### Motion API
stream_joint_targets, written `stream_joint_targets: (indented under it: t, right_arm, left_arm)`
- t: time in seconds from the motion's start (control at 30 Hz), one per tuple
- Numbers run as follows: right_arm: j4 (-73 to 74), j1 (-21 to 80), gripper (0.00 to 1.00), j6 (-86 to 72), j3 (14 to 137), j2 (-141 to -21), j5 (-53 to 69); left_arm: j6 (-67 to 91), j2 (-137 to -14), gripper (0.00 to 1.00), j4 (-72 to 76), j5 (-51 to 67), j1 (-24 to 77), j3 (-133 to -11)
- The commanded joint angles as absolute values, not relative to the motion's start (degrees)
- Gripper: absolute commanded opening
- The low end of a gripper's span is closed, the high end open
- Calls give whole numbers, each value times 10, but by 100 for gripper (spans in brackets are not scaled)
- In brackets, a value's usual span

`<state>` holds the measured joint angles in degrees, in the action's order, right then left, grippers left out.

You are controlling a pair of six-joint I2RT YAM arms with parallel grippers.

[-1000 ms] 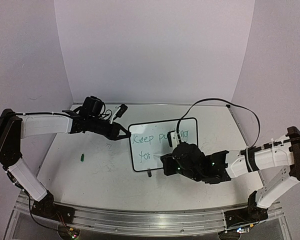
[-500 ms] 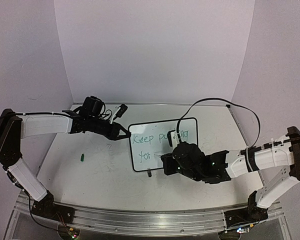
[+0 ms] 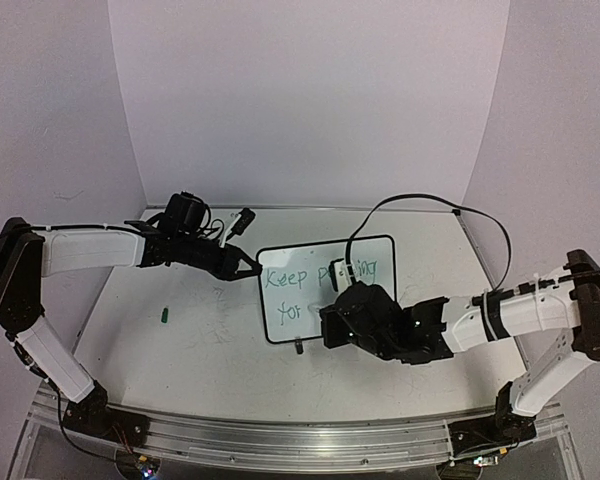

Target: Write a sentence on the whiteboard

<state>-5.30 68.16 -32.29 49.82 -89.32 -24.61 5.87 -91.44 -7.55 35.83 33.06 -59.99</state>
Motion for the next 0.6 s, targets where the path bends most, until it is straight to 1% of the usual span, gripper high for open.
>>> stream_joint_targets:
  t: [0.0, 0.33, 0.57]
  right_arm:
    - [-78, 684, 0, -300, 533, -909, -241]
    - [-84, 684, 0, -297, 538, -923, -244]
    - [-42, 683, 0, -319, 548, -935, -266]
  left_arm:
    - [43, -901, 0, -81, 332, 331, -619]
    - [43, -900, 0, -81, 333, 331, -619]
    - [43, -902, 0, -81, 334, 331, -620]
